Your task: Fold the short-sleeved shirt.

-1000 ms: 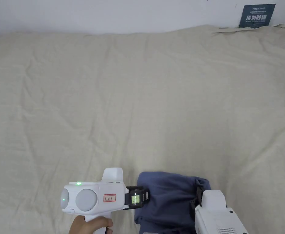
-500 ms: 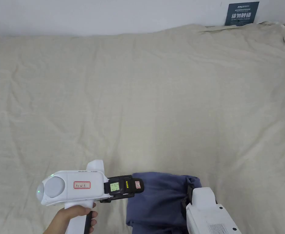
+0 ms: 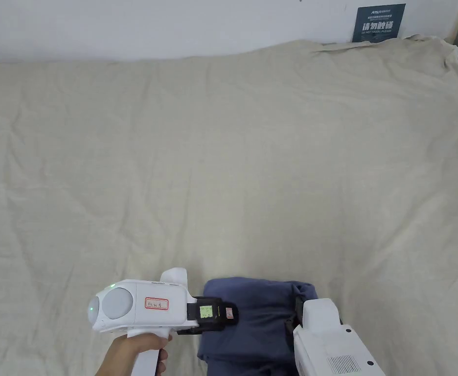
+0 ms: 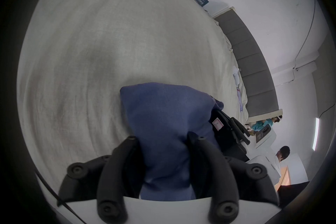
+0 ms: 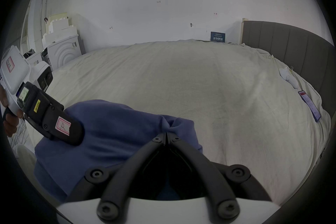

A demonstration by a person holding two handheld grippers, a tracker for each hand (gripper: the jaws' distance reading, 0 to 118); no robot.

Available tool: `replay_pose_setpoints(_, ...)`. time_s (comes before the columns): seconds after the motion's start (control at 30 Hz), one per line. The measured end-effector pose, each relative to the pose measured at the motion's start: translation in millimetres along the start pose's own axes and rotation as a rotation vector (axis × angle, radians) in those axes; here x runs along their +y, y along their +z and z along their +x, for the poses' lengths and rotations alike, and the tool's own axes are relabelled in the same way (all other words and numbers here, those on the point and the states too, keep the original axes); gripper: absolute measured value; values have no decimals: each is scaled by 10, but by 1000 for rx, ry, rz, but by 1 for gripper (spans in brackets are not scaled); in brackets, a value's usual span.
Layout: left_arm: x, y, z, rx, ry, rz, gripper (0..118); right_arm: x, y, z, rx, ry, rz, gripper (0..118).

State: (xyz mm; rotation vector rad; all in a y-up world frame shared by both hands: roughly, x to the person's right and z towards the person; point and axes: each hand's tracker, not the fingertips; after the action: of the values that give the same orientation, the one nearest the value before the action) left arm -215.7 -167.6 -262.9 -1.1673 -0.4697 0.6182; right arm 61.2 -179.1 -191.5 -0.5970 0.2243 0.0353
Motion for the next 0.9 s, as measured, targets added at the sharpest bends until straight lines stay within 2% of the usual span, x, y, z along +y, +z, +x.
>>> replay_pose_setpoints(0.07,-14,13,67,9,-15,8,24,20,14,-9,0,11,-5,0)
replay_pose_setpoints(0.23,-48,73,189,60,-84,28,22,161,117,53,21,17,-13,0)
replay_pose_setpoints(0.4,4,307,171,85,-118,61,22,539,474,92,41,10,121,0)
replay_pose_setpoints(0.53,112,715,34,116,-127,88,22,864,692,125,36,28,226,0)
replay_pose_setpoints(0.9,545,2177,-695,410,-123,198,22,1318,954,110,24,45,370,0)
